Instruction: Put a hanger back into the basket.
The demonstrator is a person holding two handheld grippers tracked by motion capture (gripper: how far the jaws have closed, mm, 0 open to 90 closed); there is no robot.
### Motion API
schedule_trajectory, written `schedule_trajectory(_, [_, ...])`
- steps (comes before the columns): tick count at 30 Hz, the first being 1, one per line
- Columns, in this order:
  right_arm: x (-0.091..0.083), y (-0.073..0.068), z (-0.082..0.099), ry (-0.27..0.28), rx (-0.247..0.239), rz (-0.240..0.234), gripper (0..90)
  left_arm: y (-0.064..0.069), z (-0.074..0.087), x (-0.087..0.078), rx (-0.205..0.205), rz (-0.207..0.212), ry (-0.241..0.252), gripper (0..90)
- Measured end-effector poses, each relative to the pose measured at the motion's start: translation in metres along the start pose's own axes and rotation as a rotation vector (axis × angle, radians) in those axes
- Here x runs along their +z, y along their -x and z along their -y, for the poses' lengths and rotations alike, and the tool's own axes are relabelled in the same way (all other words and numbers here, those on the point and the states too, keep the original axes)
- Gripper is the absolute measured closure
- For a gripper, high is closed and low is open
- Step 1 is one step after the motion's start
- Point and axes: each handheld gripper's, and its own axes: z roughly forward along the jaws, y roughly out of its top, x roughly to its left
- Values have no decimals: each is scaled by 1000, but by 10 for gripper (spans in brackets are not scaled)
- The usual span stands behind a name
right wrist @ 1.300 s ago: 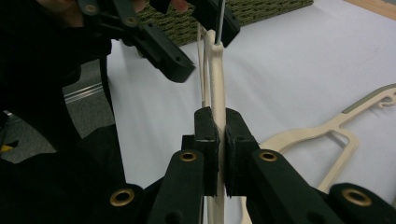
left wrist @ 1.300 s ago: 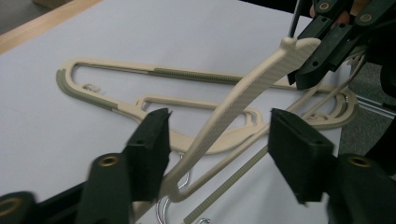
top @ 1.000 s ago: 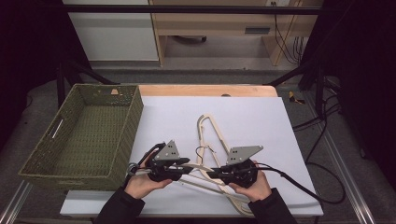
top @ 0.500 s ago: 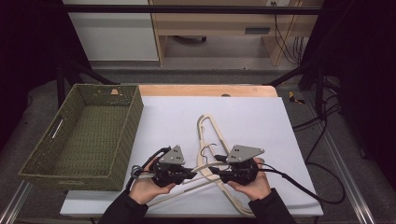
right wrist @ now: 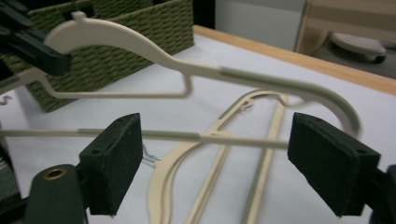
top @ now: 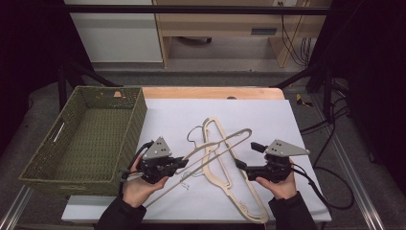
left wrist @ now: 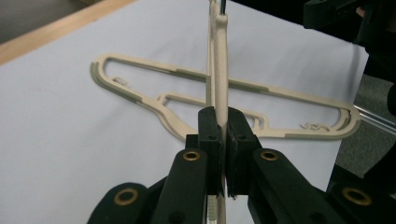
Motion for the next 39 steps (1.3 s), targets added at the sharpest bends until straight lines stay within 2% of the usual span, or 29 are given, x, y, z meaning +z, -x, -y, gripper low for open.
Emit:
schedule_trajectory(6, [-11,12,2,54,56,32,133,-8,-16,-34,4,-37,67,865])
schedule_trajectory(11, [-16,15,1,59,60,62,93,-17,-32,-62,11,-65,102,866])
schedule_trajectory(15, [-19,15,1,61,60,75,88,-32,-42,-82,8,-95,117,865])
schedule_trajectory(20, [-20,16,1,55,60,84,92,-60,-48,-100,-10,-138,117,865])
schedule_trajectory(25, [-20,18,2,56,67,89,89,-94,-45,-114,-31,-166,111,865])
schedule_trajectory(26, [-20,19,2,57,76,93,89,-94,-45,-114,-31,-166,111,865])
schedule_trajectory(27, [-20,19,3,58,78,95,88,-107,-42,-118,-33,-186,98,865])
schedule_trajectory(29, [-20,20,3,56,80,95,88,-118,-39,-122,-43,-206,90,865])
schedule_trajectory(33, [-20,20,3,57,81,99,84,-138,-31,-131,-69,-223,88,865])
schedule_trajectory(34, [-20,20,3,55,81,98,83,-138,-31,-131,-69,-223,88,865])
schedule_trajectory(35, [-20,20,3,55,78,101,81,-146,-27,-137,-73,-229,82,865])
schedule_trajectory(37, [-21,21,3,57,79,101,81,-150,-24,-140,-77,-235,83,865])
schedule_trajectory(39, [-21,21,3,59,83,103,80,-161,-15,-148,-91,-253,90,865])
